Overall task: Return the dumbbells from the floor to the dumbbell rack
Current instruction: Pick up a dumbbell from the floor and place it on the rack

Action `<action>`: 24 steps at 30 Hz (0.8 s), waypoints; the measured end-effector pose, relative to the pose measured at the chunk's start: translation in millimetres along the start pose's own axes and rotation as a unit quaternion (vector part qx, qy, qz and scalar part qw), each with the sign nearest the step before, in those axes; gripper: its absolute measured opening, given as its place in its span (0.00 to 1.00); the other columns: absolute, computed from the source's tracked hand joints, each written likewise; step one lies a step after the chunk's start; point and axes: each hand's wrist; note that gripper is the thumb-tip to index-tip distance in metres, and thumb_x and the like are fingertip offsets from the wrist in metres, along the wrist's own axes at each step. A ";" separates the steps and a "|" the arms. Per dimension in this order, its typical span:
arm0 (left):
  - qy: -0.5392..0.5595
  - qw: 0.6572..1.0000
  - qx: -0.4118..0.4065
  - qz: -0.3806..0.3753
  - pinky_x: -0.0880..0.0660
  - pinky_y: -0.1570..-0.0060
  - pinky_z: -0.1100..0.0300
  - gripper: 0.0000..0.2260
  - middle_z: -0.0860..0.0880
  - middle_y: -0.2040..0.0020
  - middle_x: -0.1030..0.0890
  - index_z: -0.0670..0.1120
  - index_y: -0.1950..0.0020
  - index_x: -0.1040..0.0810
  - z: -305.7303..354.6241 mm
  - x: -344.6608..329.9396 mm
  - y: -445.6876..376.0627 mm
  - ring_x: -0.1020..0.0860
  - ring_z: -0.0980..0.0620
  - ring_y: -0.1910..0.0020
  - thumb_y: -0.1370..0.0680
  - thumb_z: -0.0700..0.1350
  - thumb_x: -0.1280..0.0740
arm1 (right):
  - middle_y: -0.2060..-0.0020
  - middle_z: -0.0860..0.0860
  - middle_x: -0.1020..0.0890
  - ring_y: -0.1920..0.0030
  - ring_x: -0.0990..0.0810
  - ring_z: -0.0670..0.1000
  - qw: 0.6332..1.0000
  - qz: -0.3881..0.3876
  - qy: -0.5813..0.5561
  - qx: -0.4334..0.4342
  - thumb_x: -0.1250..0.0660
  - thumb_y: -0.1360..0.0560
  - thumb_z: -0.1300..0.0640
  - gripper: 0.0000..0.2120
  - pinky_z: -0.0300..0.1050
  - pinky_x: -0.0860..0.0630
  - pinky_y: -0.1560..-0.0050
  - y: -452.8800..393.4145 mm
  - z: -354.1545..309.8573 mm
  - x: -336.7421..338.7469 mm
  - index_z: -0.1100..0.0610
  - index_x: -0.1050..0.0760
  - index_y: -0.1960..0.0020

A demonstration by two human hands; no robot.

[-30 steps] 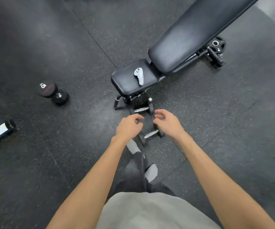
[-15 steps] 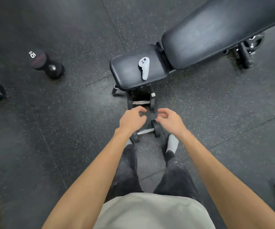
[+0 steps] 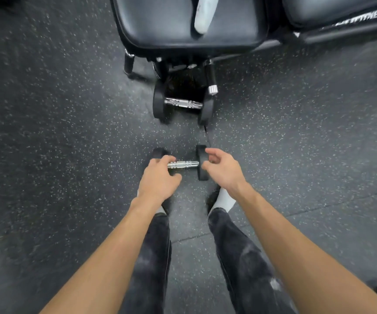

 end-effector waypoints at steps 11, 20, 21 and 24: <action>0.083 0.987 0.127 0.053 0.31 0.31 0.48 0.47 0.41 0.24 0.34 0.52 0.16 0.48 -80.1 -98.2 -171.2 0.29 0.39 0.29 0.27 0.45 0.22 | 0.39 0.59 0.23 0.37 0.23 0.62 0.995 0.051 0.050 -0.072 0.24 0.27 0.55 0.46 0.54 0.24 0.35 -178.6 94.5 -102.1 0.53 0.49 0.18; 0.209 0.943 0.249 0.075 0.26 0.47 0.58 0.38 0.47 0.41 0.22 0.47 0.24 0.32 -100.7 -106.6 -195.2 0.27 0.49 0.48 0.30 0.37 0.20 | 0.40 0.52 0.17 0.37 0.21 0.55 0.987 0.100 -0.018 -0.123 0.21 0.36 0.61 0.48 0.48 0.22 0.34 -207.2 107.0 -110.5 0.49 0.37 0.20; 0.207 0.944 0.248 0.064 0.27 0.49 0.59 0.38 0.46 0.41 0.21 0.47 0.24 0.32 -101.6 -105.2 -195.1 0.26 0.48 0.49 0.31 0.36 0.21 | 0.39 0.53 0.17 0.36 0.20 0.57 0.986 0.103 -0.025 -0.131 0.23 0.37 0.60 0.48 0.50 0.21 0.35 -207.6 106.6 -110.6 0.48 0.37 0.20; 0.184 0.951 0.244 0.037 0.28 0.50 0.60 0.41 0.49 0.48 0.22 0.49 0.21 0.34 -103.8 -100.9 -195.3 0.27 0.48 0.48 0.31 0.34 0.23 | 0.47 0.52 0.16 0.43 0.18 0.57 0.982 0.076 -0.047 -0.167 0.27 0.38 0.62 0.39 0.45 0.18 0.52 -209.4 104.9 -105.4 0.49 0.27 0.27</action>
Point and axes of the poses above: each hand's wrist, its own y-axis away from the middle knuckle, its own x-axis out of the back of the hand, z = x × y
